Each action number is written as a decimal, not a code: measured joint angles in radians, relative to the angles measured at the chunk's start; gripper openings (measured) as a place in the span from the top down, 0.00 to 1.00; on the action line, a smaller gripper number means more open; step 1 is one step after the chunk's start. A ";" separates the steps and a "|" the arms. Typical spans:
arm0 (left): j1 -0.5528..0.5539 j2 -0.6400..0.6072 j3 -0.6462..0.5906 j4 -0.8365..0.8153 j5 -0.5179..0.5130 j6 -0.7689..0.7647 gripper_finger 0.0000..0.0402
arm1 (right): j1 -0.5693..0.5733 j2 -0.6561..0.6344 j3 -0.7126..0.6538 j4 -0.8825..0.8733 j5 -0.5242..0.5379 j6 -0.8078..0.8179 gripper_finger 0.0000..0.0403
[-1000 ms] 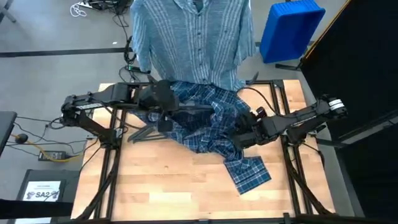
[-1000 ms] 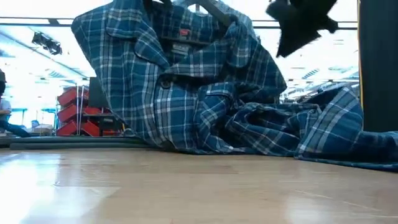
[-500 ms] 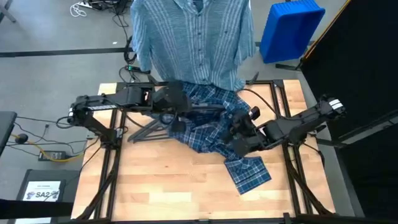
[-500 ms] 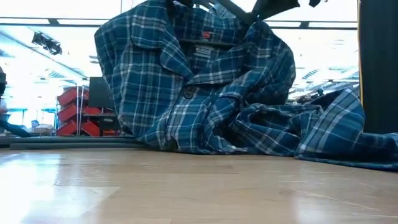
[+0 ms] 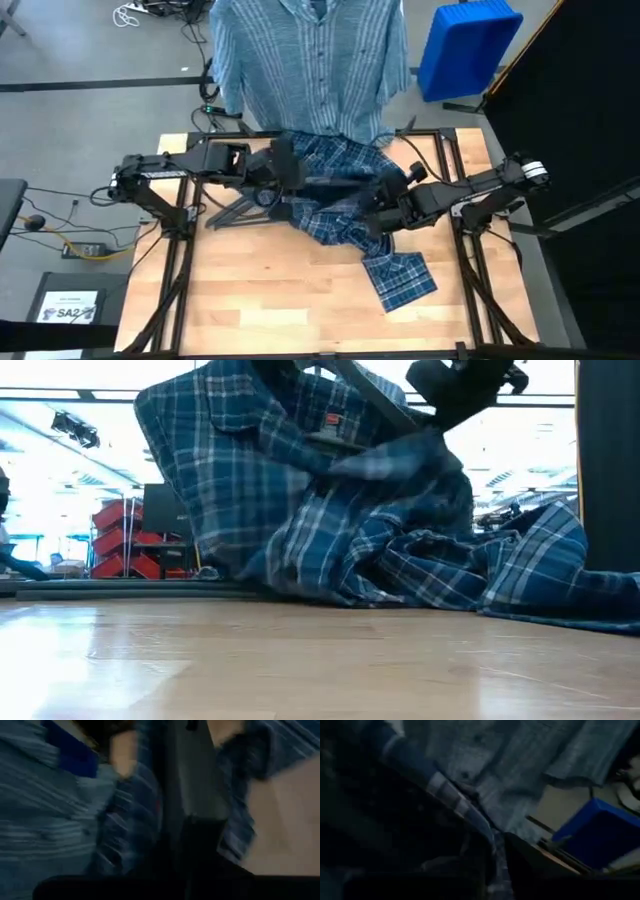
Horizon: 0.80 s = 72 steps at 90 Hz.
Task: Hang clothes
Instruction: Remove the black hanger from the blue shirt
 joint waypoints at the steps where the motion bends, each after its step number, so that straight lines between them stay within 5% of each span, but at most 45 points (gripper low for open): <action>1: -0.001 0.000 0.000 0.002 0.007 0.000 0.96 | 0.000 0.000 0.000 -0.009 -0.005 0.006 0.95; 19: -0.036 -0.003 0.000 0.026 0.045 0.025 0.96 | -0.005 0.000 0.000 -0.064 -0.073 0.037 0.97; 72: -0.040 -0.141 0.021 0.074 -0.152 0.013 0.96 | 0.148 -0.002 0.000 -0.118 -0.154 0.059 0.99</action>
